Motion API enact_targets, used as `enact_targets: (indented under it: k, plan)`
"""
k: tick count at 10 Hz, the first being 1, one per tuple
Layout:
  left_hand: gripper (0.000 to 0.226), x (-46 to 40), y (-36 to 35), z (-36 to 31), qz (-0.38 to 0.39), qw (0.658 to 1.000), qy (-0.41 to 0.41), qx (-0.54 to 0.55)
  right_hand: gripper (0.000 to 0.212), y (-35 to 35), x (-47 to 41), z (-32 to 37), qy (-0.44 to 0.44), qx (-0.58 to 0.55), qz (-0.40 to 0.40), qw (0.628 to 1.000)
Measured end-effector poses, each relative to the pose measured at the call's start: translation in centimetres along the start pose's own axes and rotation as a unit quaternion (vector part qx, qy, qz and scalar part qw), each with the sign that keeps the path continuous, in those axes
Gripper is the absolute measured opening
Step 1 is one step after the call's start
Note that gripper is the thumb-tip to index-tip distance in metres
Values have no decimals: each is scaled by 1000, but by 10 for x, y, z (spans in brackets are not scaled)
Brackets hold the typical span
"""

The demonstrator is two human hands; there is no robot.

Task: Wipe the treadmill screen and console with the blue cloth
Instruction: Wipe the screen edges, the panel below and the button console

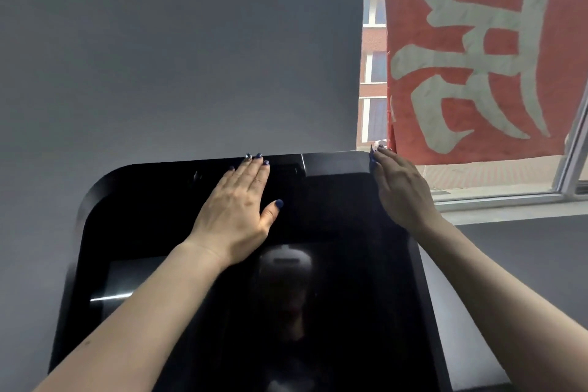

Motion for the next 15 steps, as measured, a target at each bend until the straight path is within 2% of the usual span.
enact_targets:
  k: [1,2,3,4,5,6,7,8,9,10,11,12,14,15]
  plan:
    - [97,3,-1,1,-8,1000,6,4,39,-3,3,10,56,21,10,998]
    - [96,2,0,0,-10,1000,4,13,42,7,21,-6,125,18,56,990]
    - [96,0,3,1,-13,1000,3,12,43,10,7,-8,83,0,84,993]
    - [89,0,3,1,-12,1000,4,13,40,-4,-15,11,43,24,72,996]
    - [87,0,5,1,-12,1000,6,11,40,-8,-11,23,96,45,71,992]
    - [82,0,6,1,-8,1000,7,10,40,1,7,8,143,8,115,983]
    - [82,1,7,0,-5,1000,9,11,22,7,1,1,105,-31,118,987]
    - [71,2,8,0,-2,1000,6,6,10,3,-19,13,79,-37,58,995]
    - [69,2,9,-1,-2,1000,8,9,20,0,-17,20,112,-40,36,992]
    - [69,0,10,-1,2,1000,4,10,41,2,0,12,148,-33,87,985]
    - [70,1,10,-1,2,1000,8,13,35,-1,-12,22,104,-26,77,991]
    - [70,1,10,-2,2,1000,9,15,33,-21,-21,58,105,11,61,992]
    - [70,2,13,-1,9,1000,4,21,48,-24,1,59,205,80,98,971]
    - [70,2,13,-2,7,1000,2,22,43,-26,-21,65,133,48,83,987]
Point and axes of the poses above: each hand's wrist, its own x-axis away from the middle knuckle, its own y-axis out of the back of the hand, z = x × y, the point moved 7 cm from there along -x, towards the middle knuckle, and after that the axes turned 4 degrees about -x, right-handed, at the moved point
